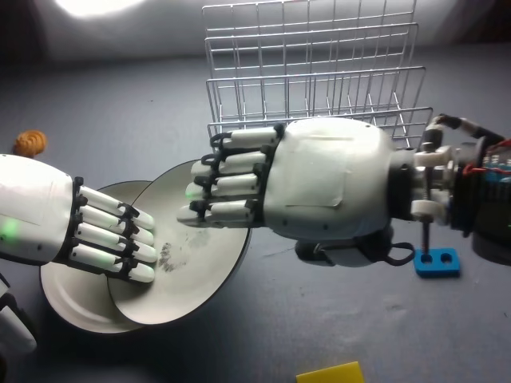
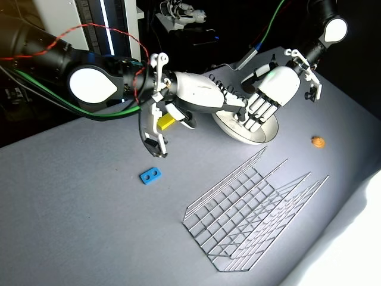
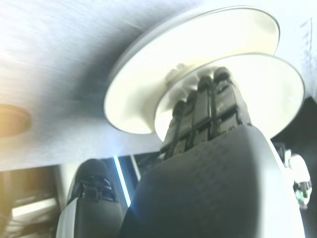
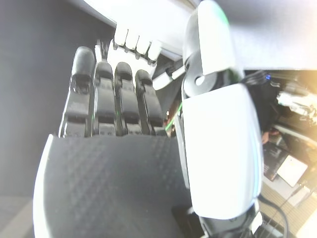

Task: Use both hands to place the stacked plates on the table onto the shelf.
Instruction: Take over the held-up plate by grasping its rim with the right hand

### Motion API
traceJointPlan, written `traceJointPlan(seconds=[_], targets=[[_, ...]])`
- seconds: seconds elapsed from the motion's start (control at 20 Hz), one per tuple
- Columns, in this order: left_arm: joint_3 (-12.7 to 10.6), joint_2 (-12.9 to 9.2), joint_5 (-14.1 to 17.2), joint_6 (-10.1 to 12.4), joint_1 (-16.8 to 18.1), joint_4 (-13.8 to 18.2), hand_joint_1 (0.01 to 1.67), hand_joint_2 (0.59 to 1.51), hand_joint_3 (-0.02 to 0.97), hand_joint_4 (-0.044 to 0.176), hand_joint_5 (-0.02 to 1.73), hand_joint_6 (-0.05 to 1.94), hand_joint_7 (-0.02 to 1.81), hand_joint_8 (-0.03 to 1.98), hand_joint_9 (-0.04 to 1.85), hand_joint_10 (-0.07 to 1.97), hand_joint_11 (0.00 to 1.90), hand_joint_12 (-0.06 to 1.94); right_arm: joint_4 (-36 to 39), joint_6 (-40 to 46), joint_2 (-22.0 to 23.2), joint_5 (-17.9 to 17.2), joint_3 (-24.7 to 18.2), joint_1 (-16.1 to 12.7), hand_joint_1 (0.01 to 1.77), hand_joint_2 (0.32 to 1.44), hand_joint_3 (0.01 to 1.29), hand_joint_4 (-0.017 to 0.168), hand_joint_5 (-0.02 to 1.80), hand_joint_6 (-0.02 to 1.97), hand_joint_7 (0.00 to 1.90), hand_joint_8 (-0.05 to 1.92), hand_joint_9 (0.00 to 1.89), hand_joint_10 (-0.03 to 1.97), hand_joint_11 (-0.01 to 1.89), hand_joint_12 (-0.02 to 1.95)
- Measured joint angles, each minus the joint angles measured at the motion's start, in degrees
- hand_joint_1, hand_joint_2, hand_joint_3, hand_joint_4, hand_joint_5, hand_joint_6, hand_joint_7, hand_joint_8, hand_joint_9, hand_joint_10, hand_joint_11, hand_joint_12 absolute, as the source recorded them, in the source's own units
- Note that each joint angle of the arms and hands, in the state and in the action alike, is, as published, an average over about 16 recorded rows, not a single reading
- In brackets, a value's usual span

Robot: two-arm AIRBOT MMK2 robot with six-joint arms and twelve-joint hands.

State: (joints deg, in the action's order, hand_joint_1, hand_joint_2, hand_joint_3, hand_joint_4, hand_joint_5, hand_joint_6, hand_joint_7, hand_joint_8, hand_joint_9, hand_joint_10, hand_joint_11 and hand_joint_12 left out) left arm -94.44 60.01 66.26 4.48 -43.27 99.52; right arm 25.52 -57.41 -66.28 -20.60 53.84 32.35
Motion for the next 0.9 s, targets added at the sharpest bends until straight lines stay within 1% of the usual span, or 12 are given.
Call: traceJointPlan(seconds=[0.3,0.5,0.65,0.9], targets=[[0.35,0.32,-0.54,0.08,0.4,-0.29,0.02,1.109,0.02,-0.003,0.0,0.0,-0.01,-0.01,0.02,0.01,0.01,0.01,0.0,-0.95,-5.69,0.89,4.53,-0.45,1.2,1.04,0.02,0.008,0.32,0.0,0.35,0.02,0.33,0.02,0.02,1.03],[0.3,0.38,-0.62,0.08,0.42,-0.44,0.02,1.109,0.019,-0.003,0.01,0.0,-0.01,-0.01,0.02,0.01,0.01,0.01,0.02,-1.32,-9.34,1.19,7.82,-0.7,1.17,1.06,0.02,0.008,0.43,0.0,0.49,0.02,0.47,0.03,0.09,1.12],[0.21,0.42,-0.65,0.08,0.42,-0.57,0.02,1.11,0.019,-0.003,0.01,0.0,-0.01,-0.01,0.02,0.01,0.01,0.01,0.13,-1.61,-11.63,1.01,9.97,-0.8,1.15,1.06,0.02,0.007,0.55,0.03,0.62,0.02,0.61,0.04,0.19,1.13],[-0.16,0.48,-0.61,0.23,0.54,-0.72,0.02,1.114,0.02,-0.002,0.01,0.01,-0.01,-0.01,0.02,0.02,0.01,0.01,0.38,-1.98,-14.27,-0.02,12.45,-0.76,1.13,1.03,0.02,0.002,0.7,0.26,0.8,0.19,0.86,0.04,0.45,1.06]])
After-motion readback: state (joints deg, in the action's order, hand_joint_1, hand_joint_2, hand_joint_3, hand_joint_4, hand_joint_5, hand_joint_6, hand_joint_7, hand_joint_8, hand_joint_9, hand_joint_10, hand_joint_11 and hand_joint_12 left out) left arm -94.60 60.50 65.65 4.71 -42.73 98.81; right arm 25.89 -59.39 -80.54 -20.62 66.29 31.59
